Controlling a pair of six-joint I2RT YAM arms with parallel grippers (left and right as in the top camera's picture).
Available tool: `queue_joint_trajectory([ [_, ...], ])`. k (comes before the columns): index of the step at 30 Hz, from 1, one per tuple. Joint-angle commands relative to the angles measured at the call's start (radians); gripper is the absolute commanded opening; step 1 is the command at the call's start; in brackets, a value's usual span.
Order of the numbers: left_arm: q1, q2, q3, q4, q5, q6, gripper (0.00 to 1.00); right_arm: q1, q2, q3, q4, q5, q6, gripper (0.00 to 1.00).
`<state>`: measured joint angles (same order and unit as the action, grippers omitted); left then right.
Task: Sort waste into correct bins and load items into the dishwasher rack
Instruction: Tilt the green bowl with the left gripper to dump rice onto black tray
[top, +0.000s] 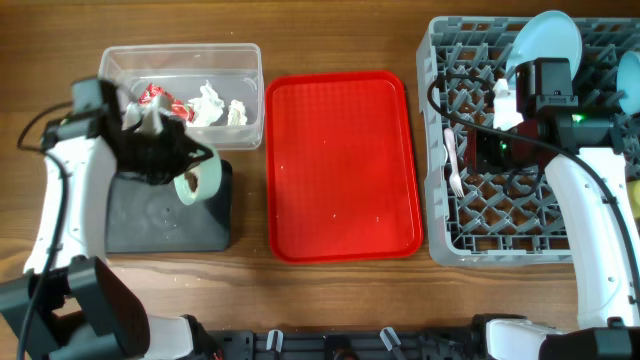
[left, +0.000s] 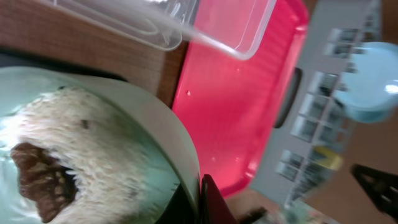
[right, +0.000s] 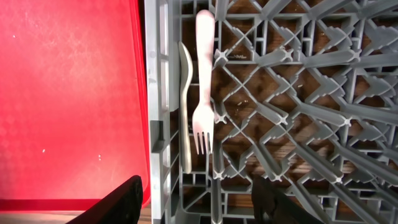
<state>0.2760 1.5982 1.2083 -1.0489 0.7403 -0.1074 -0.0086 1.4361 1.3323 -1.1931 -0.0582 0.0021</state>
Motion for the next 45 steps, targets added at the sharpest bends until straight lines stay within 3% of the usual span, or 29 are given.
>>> queue_joint_trajectory([
  [1, 0.122, 0.008, -0.101, 0.037, 0.269, 0.145, 0.04, -0.004, -0.003, 0.017, -0.002, 0.016, 0.000, 0.57],
  [7, 0.263, 0.035, -0.201, 0.072, 0.465, 0.209, 0.04, -0.004, -0.003, 0.017, -0.001, 0.016, 0.001, 0.57],
  [13, 0.354, 0.110, -0.240, 0.055, 0.623, 0.186, 0.04, -0.004, -0.003, 0.017, -0.002, 0.016, 0.001, 0.54],
  [23, 0.383, 0.149, -0.241, -0.024, 0.837, 0.163, 0.04, -0.004, -0.003, 0.017, -0.002, 0.016, 0.001, 0.53],
  [45, 0.385, 0.145, -0.240, 0.045, 0.801, 0.129, 0.04, -0.004, -0.003, 0.017, -0.002, 0.016, 0.000, 0.53],
])
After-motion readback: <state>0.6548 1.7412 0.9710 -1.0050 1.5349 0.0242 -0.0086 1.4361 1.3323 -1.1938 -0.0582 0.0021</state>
